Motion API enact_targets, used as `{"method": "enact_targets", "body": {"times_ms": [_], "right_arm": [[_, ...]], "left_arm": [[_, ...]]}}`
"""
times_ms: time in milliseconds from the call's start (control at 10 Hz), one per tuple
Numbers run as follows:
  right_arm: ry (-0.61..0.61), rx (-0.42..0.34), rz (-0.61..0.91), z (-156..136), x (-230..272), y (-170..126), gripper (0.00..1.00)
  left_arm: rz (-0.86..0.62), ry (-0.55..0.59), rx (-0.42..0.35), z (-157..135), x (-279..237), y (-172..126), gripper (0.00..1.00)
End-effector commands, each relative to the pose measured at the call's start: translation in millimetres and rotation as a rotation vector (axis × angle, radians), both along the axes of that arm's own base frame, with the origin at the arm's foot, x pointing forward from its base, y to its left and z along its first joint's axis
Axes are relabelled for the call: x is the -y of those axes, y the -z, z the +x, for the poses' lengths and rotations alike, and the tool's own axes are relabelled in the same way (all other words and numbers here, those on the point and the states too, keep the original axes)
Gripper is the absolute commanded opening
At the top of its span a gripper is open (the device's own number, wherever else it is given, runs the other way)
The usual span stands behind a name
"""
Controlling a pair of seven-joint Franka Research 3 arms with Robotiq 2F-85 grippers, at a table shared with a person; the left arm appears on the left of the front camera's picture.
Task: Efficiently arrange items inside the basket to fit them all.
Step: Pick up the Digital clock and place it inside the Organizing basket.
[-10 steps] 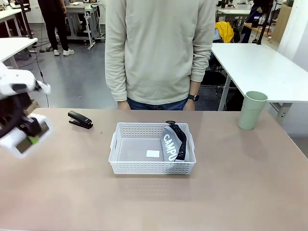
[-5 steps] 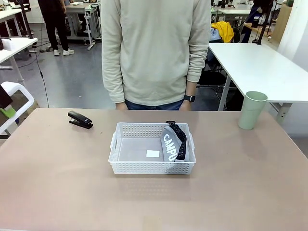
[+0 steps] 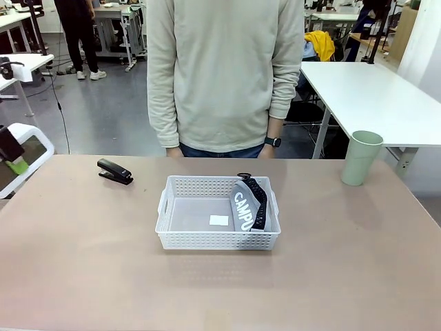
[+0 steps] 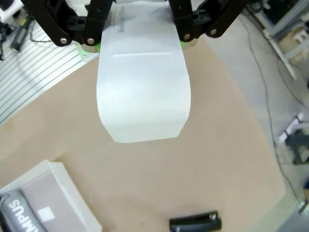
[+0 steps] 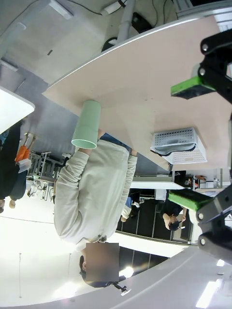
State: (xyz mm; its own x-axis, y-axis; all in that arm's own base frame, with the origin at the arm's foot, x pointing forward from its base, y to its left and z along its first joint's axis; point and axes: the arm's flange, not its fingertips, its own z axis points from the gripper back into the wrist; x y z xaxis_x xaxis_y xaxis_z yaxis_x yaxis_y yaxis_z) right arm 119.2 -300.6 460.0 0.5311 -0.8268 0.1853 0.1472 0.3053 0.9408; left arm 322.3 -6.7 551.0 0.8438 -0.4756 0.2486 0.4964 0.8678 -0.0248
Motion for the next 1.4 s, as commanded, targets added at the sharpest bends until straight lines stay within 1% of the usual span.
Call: {"method": "enact_targets", "body": {"times_ms": [0,100,200,300,400,500,600,700,800,1000,1100,1200,1300], "right_arm": [[0.008,0.035,-0.013,-6.1,2.1,-1.6,1.00],[0.008,0.035,-0.013,-6.1,2.1,-1.6,1.00],[0.008,0.035,-0.013,-6.1,2.1,-1.6,1.00],[0.008,0.035,-0.013,-6.1,2.1,-1.6,1.00],[0.008,0.035,-0.013,-6.1,2.1,-1.6,1.00],[0.008,0.035,-0.013,-6.1,2.1,-1.6,1.00],[0.008,0.035,-0.013,-6.1,2.1,-1.6,1.00],[0.008,0.035,-0.013,-6.1,2.1,-1.6,1.00],[0.008,0.035,-0.013,-6.1,2.1,-1.6,1.00],[0.008,0.035,-0.013,-6.1,2.1,-1.6,1.00],[0.008,0.035,-0.013,-6.1,2.1,-1.6,1.00],[0.008,0.035,-0.013,-6.1,2.1,-1.6,1.00],[0.008,0.035,-0.013,-6.1,2.1,-1.6,1.00]], "left_arm": [[0.010,0.258,0.110,19.1,86.6,-10.3,0.51],[0.051,0.322,0.115,35.9,126.8,-7.9,0.51],[0.107,0.386,0.088,63.0,191.6,8.0,0.51],[0.108,0.472,0.067,76.0,238.1,21.4,0.51],[0.074,0.510,0.001,85.9,278.7,32.7,0.51],[0.024,0.533,-0.030,84.9,293.3,39.1,0.51],[0.039,0.534,-0.034,80.2,307.5,51.9,0.51],[0.135,0.500,-0.065,79.9,297.4,52.0,0.51],[0.049,0.545,-0.016,79.3,319.0,69.4,0.51],[0.049,0.545,-0.016,79.3,319.0,69.4,0.51],[0.067,0.537,-0.041,85.4,318.7,72.0,0.51],[0.088,0.502,-0.064,117.2,328.2,86.8,0.51],[0.067,0.567,-0.093,130.3,340.2,109.4,0.51]]}}
